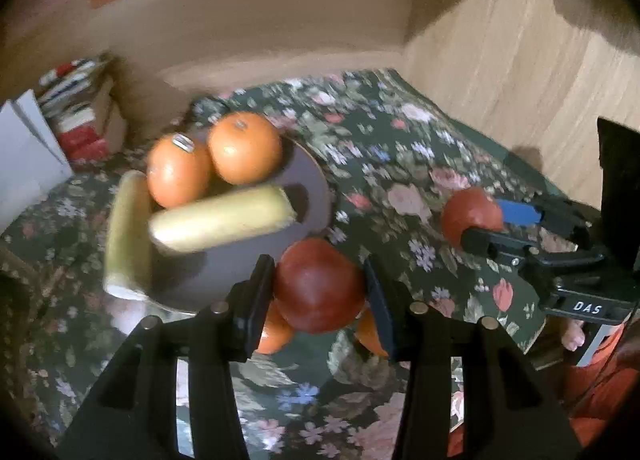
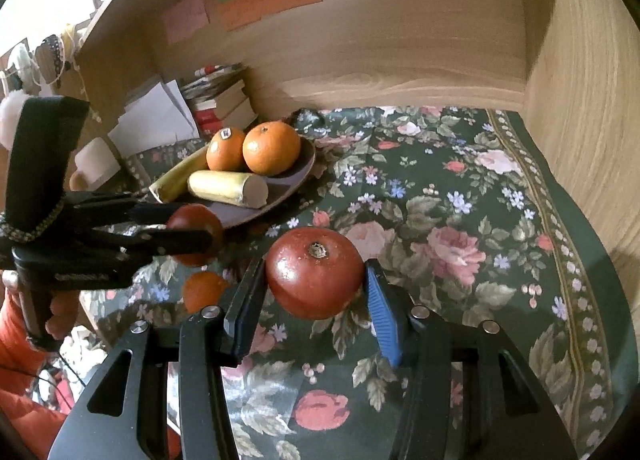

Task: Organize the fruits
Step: 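Set the tomato on the plate with the left gripper while the right sets its tomato there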

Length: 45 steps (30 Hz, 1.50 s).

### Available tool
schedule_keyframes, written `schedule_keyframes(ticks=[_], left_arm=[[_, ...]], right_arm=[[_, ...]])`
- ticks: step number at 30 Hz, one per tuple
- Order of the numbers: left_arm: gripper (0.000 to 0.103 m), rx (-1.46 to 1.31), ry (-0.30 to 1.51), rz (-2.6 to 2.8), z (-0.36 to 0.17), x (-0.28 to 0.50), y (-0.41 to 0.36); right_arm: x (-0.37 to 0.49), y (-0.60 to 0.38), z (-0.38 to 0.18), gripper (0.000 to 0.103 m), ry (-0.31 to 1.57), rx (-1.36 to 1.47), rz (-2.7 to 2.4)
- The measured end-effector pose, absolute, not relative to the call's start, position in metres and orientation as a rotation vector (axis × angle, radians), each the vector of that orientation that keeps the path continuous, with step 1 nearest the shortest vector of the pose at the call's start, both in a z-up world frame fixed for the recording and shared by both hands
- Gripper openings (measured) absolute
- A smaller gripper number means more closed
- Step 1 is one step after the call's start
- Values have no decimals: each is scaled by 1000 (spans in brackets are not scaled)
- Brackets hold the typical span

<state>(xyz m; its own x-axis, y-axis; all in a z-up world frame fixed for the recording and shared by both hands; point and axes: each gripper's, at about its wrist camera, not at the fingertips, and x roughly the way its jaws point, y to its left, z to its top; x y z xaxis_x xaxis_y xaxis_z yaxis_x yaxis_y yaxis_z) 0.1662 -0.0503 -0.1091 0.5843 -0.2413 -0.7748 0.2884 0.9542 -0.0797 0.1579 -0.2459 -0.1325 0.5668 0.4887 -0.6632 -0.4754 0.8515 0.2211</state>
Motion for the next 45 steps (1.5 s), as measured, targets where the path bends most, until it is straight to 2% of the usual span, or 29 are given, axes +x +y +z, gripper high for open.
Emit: schedule_keyframes(ticks=[7, 14, 32, 36, 40, 45], left_arm=[[46, 0, 856, -244, -95, 171, -15], [46, -24, 880, -183, -106, 182, 13], [47, -28, 881, -216, -121, 197, 21], [50, -40, 875, -217, -121, 197, 22], [60, -68, 853, -217, -116, 195, 24], [62, -42, 820, -184, -108, 189, 21]], right_arm=[[170, -227, -119, 46, 756, -12, 601], [191, -198, -110, 46, 752, -63, 637], [254, -147, -139, 46, 896, -159, 617], [258, -145, -140, 47, 907, -149, 614], [259, -144, -137, 47, 903, -139, 622], [246, -147, -116, 53, 822, -154, 626]])
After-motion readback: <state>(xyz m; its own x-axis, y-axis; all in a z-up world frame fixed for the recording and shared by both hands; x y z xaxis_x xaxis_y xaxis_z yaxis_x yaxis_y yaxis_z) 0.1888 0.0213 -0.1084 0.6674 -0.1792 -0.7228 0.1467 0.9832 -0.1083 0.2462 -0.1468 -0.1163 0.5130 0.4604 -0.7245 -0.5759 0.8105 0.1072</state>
